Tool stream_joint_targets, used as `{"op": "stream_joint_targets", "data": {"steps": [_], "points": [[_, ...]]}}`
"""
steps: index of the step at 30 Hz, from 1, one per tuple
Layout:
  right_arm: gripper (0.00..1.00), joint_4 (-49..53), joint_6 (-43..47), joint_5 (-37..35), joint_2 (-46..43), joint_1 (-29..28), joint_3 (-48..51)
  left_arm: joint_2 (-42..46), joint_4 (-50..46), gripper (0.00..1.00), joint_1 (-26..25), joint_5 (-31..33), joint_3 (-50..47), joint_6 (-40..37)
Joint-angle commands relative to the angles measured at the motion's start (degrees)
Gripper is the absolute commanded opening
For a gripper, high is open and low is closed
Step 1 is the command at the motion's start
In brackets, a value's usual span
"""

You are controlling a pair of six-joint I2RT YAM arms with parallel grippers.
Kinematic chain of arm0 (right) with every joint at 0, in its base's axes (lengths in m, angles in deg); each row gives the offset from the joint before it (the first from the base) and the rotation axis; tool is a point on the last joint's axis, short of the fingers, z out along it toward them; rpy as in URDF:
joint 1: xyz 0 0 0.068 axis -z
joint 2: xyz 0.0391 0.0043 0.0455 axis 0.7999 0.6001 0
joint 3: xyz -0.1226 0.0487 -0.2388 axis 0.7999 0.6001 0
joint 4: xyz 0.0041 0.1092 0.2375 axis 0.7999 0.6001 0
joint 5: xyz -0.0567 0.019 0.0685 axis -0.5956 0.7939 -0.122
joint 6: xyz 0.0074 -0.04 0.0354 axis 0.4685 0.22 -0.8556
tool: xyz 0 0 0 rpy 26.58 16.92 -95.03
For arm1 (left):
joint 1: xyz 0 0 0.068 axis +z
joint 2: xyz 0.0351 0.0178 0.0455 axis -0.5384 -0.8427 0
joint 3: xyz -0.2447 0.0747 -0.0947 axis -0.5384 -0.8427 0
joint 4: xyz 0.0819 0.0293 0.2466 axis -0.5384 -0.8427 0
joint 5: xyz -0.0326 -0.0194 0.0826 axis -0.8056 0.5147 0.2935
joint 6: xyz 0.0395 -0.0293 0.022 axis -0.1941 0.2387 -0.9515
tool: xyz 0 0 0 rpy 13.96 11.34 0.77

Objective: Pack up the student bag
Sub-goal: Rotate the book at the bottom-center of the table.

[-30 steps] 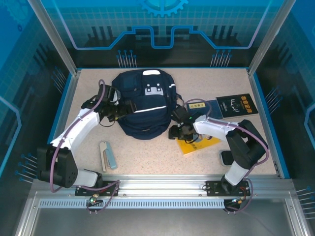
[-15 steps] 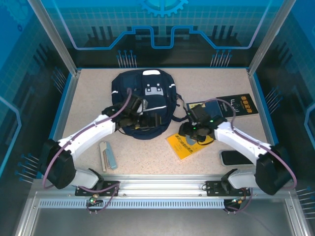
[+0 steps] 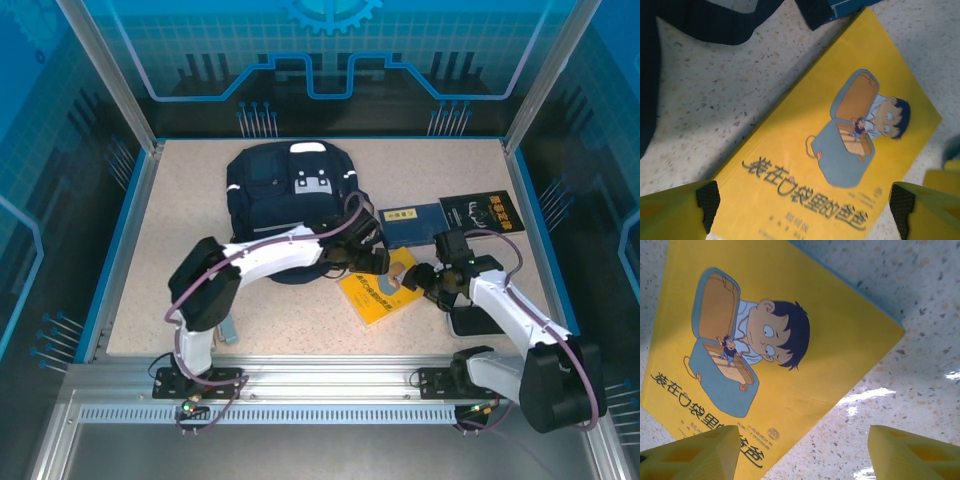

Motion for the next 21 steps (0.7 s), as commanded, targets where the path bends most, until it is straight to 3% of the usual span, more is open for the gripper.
{"op": "stream_joint_targets", "data": {"steps": [1,8,13,16,21], "points": [[0.68,-2.07,2.73,5.32,1.82,1.1,0.48,-4.35,-3.23,0.89,-0.03,2.39,4.52,1.95],[0.67,-5.79,2.74,6.2,6.46,1.14,0.83,-10.98,-8.38,0.9,0.04,2.02,9.17,3.86],[0.67,-7.23,2.59,5.52,8.86,1.12,1.1,-11.62,-10.1,0.88,-0.1,-2.48,9.08,5.57],[0.64,-8.04,3.87,5.67,11.55,1.13,0.26,-9.37,-8.97,0.75,-0.53,-5.12,6.61,6.74],[0.59,-8.96,5.11,4.21,16.58,1.24,-2.1,-6.28,-9.49,0.65,-0.95,-7.22,3.7,9.11]]}}
